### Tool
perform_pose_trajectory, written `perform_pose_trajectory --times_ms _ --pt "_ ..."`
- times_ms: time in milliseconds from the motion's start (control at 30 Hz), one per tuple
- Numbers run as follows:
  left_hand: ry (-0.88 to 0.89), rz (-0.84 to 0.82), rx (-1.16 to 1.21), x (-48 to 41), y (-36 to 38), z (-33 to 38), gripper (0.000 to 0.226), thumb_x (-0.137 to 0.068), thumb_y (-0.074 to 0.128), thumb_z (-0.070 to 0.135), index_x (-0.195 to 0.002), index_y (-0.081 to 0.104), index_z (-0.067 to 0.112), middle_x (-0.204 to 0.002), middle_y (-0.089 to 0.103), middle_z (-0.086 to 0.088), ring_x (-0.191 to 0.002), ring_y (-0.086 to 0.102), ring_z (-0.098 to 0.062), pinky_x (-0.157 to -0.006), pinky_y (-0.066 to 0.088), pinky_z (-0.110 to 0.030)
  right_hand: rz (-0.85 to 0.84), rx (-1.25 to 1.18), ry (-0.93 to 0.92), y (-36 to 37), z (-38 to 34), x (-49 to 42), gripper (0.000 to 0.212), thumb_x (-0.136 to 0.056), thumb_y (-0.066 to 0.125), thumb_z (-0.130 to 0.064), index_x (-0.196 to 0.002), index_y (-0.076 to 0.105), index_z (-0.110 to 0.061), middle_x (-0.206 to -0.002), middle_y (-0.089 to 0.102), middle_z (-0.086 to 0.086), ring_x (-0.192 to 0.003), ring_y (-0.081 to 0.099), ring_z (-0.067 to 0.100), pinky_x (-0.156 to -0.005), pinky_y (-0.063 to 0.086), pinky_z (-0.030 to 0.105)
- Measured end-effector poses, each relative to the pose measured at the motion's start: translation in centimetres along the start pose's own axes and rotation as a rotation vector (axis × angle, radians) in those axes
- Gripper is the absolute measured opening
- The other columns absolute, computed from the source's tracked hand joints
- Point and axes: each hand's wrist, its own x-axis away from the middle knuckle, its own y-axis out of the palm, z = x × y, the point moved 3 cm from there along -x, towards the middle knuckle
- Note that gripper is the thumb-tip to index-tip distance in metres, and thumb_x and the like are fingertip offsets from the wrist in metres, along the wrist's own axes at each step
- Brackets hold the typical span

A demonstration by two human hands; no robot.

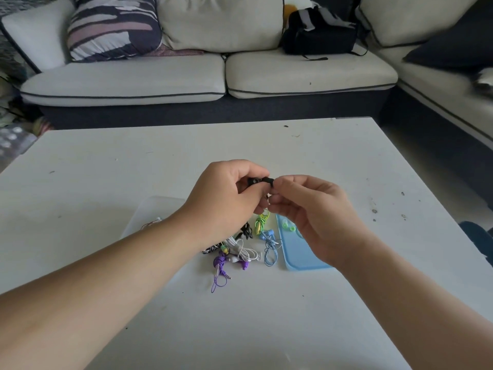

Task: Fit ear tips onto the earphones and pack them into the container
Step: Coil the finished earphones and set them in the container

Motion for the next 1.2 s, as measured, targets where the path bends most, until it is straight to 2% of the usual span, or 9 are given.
perform_pose_trajectory --times_ms 67,167,267,400,567,800,900,1067,1200 --pt "0.005 -0.006 0.000 0.0 0.0 0.2 0.020 -0.096 0.069 0.004 -0.111 0.074 0.015 -0.075 0.077 -0.004 -0.066 0.075 -0.016 -0.065 0.056 -0.017 -0.054 -0.024 0.014 -0.2 -0.1 -0.1 0.004 -0.090 0.069 -0.002 -0.089 0.071 0.001 -0.080 0.069 0.018 -0.073 0.069 0.025 -0.077 0.061 0.033" --pt "0.017 -0.042 0.003 0.3 0.0 0.6 0.021 -0.096 0.068 0.003 -0.105 0.075 0.021 -0.076 0.077 -0.003 -0.067 0.075 -0.014 -0.065 0.055 -0.015 -0.158 -0.037 0.068 -0.6 -0.3 -0.5 0.017 -0.083 0.071 -0.009 -0.098 0.069 0.000 -0.086 0.069 0.015 -0.077 0.068 0.023 -0.076 0.060 0.031" --pt "0.029 -0.073 -0.033 0.5 -0.1 0.8 0.027 -0.096 0.068 0.006 -0.097 0.072 0.032 -0.078 0.078 0.000 -0.070 0.076 -0.014 -0.067 0.056 -0.014 -0.188 -0.010 0.131 -1.1 -0.3 -0.5 0.016 -0.083 0.069 -0.011 -0.095 0.073 0.000 -0.084 0.070 0.013 -0.076 0.066 0.021 -0.071 0.060 0.029" --pt "0.021 -0.076 -0.064 0.4 -0.1 0.8 0.019 -0.096 0.069 0.006 -0.107 0.075 0.020 -0.074 0.077 0.000 -0.067 0.075 -0.010 -0.066 0.054 -0.013 -0.219 0.022 0.161 -1.3 -0.1 -0.4 0.019 -0.084 0.068 -0.010 -0.099 0.073 0.002 -0.082 0.070 0.012 -0.075 0.065 0.020 -0.069 0.059 0.028" --pt "0.037 -0.100 -0.080 0.5 -0.1 0.8 0.018 -0.096 0.068 0.002 -0.107 0.076 0.012 -0.070 0.075 0.001 -0.063 0.073 -0.006 -0.063 0.052 -0.011 -0.216 0.037 0.155 -1.5 0.0 -0.4 0.023 -0.083 0.070 -0.010 -0.101 0.071 0.004 -0.081 0.066 0.015 -0.073 0.065 0.021 -0.069 0.058 0.028" --pt "0.022 -0.097 -0.101 0.6 -0.2 0.1 0.019 -0.096 0.068 0.005 -0.108 0.076 0.018 -0.074 0.077 0.002 -0.067 0.075 -0.009 -0.066 0.054 -0.013 -0.227 0.031 0.196 -1.6 0.3 -0.5 0.042 -0.083 0.070 -0.012 -0.117 0.067 0.013 -0.090 0.068 0.019 -0.077 0.065 0.023 -0.072 0.059 0.031" --pt "0.005 -0.085 -0.080 0.6 -0.3 -0.1 0.020 -0.096 0.068 0.004 -0.109 0.075 0.017 -0.072 0.076 0.003 -0.065 0.074 -0.007 -0.063 0.052 -0.010 -0.225 0.001 0.197 -1.5 0.5 -0.6 0.035 -0.087 0.066 -0.012 -0.116 0.070 0.008 -0.097 0.071 0.018 -0.078 0.067 0.022 -0.072 0.060 0.031" --pt "0.005 -0.086 -0.082 0.6 -0.4 -0.1 0.021 -0.096 0.068 0.003 -0.109 0.075 0.017 -0.074 0.077 0.000 -0.066 0.074 -0.007 -0.063 0.052 -0.010 -0.223 0.024 0.185 -1.3 0.7 -0.8 0.034 -0.084 0.067 -0.013 -0.111 0.072 0.006 -0.087 0.072 0.014 -0.078 0.066 0.023 -0.071 0.060 0.030" --pt "0.004 -0.066 -0.075 0.5 -0.5 -0.3 0.020 -0.096 0.068 0.003 -0.106 0.076 0.018 -0.076 0.077 -0.004 -0.066 0.076 -0.013 -0.065 0.055 -0.014 -0.179 0.078 0.094 -1.1 0.9 -0.8 0.016 -0.094 0.063 -0.006 -0.101 0.075 0.000 -0.086 0.072 0.014 -0.075 0.066 0.021 -0.069 0.060 0.030"
